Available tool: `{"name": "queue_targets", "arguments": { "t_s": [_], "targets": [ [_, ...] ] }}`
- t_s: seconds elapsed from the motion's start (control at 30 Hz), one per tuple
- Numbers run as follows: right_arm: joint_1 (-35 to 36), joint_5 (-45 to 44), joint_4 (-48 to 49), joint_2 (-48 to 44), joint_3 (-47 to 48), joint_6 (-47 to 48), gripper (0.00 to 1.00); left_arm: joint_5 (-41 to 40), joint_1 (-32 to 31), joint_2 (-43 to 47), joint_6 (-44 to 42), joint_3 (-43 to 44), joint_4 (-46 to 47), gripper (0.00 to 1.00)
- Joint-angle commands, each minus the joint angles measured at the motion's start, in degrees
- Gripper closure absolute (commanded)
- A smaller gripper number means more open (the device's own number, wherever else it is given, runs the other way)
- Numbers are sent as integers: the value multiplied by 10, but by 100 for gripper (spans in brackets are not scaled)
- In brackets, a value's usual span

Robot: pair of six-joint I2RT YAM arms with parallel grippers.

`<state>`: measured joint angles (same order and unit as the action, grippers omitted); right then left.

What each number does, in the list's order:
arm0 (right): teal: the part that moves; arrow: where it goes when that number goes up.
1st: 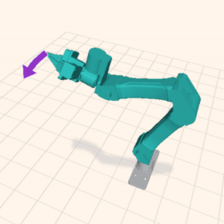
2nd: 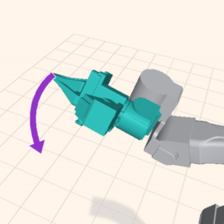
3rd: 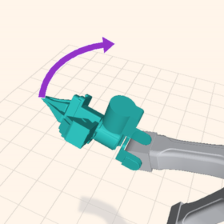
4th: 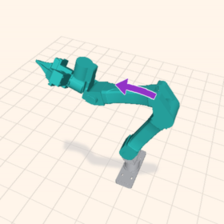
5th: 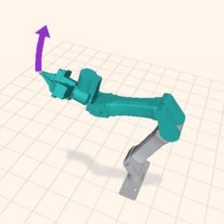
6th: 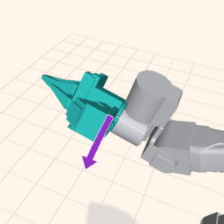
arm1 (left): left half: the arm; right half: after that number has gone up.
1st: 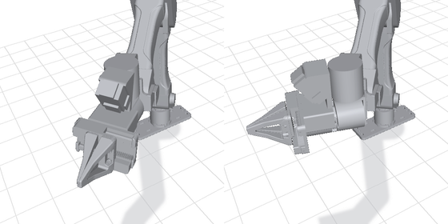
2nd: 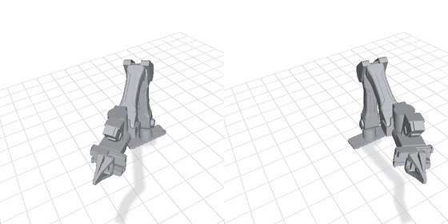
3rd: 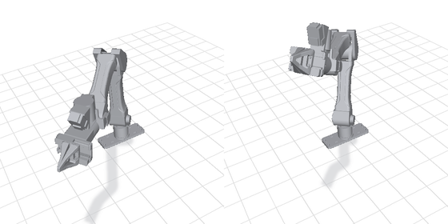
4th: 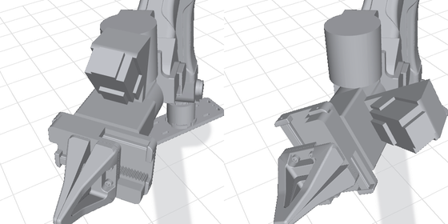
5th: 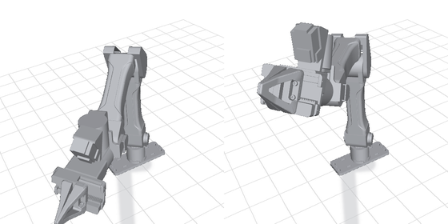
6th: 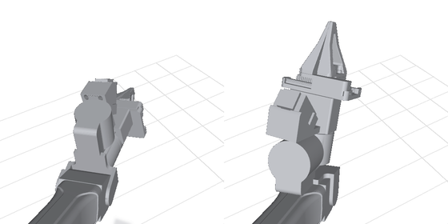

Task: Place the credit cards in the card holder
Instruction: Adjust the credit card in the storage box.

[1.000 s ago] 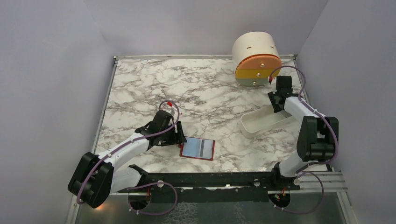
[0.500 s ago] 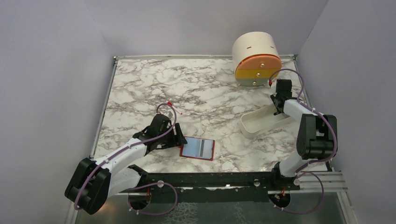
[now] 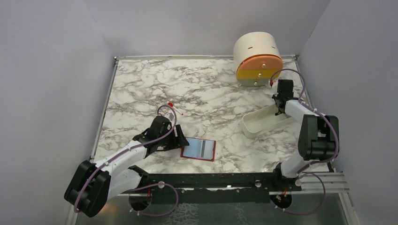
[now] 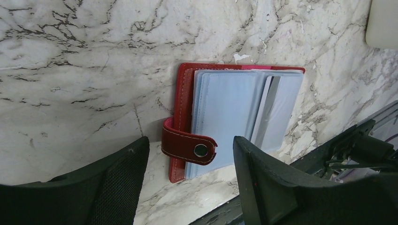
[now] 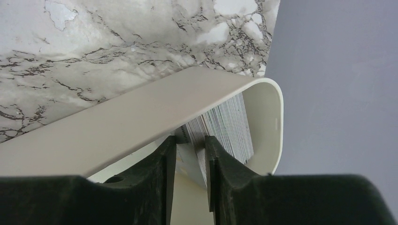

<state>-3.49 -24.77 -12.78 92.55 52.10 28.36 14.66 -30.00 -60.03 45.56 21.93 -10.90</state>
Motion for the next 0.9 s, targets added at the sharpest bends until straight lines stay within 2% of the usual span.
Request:
{"name": "queue_targets", "arguments": {
  "t_s": [0.0, 0.87],
  "targets": [
    [-5, -4, 12, -7, 11, -1, 74, 19, 4, 6, 6, -5, 19, 32],
    [-5, 24, -61, -33, 58, -18, 94, 64, 3, -9, 23, -30, 69, 32]
  ]
}}
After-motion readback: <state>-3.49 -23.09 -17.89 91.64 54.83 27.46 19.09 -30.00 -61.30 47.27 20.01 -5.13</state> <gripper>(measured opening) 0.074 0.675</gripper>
